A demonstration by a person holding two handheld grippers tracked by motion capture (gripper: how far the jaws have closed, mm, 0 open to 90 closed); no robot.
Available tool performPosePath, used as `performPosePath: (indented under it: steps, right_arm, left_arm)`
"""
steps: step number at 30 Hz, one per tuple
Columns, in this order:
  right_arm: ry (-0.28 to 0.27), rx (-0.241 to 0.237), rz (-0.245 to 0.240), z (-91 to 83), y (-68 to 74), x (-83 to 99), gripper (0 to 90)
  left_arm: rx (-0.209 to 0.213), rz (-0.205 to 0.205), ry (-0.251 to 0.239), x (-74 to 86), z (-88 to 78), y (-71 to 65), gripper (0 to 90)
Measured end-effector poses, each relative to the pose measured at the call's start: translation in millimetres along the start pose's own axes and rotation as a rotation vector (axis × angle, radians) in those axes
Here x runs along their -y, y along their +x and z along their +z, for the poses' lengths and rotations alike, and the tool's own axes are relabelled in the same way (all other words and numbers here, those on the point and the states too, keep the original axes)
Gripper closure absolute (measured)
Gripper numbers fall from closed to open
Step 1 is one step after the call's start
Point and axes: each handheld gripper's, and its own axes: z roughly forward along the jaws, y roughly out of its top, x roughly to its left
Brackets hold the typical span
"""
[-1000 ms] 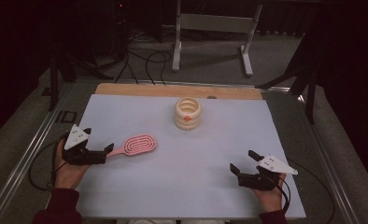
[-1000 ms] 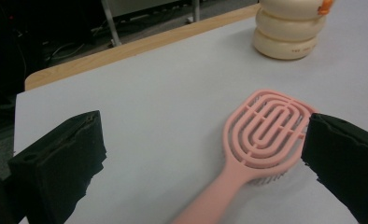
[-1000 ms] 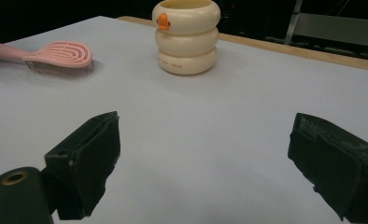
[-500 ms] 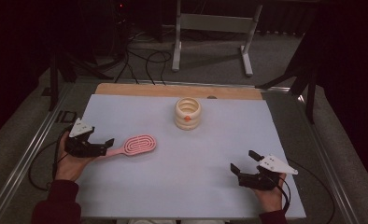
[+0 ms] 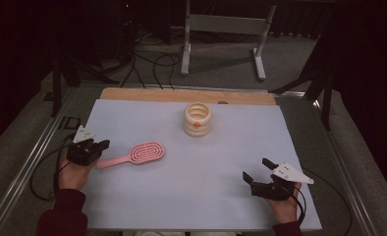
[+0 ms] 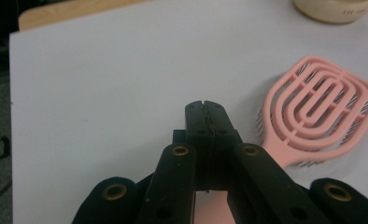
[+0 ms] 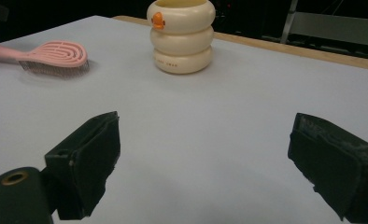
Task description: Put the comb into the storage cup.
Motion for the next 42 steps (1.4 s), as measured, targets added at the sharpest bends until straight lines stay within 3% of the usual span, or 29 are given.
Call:
performPosePath:
  steps: [3,11,23,28,42]
  right_arm:
    - [0.002,0.001,0.002,0.0,0.1,0.2,9.3]
    - [0.001,-0.001,0.000,0.0,0.1,0.2,9.3]
    - [0.004,-0.008,0.000,0.2,0.6,0.1,9.4]
    - [0.007,-0.010,-0.001,0.7,0.7,0.4,9.4]
    - [0.010,-0.015,-0.002,2.0,1.0,1.2,9.4]
  left_arm:
    - [-0.001,-0.011,0.027,3.0,3.5,1.7,90.0]
    - [-0.017,-0.006,0.046,10.9,10.6,-0.9,90.0]
    - [0.081,-0.004,0.123,13.8,22.8,-7.1,90.0]
    - [0.104,-0.018,0.138,14.9,22.1,-7.1,90.0]
    - [0.129,0.003,0.151,21.7,19.9,-17.4,90.0]
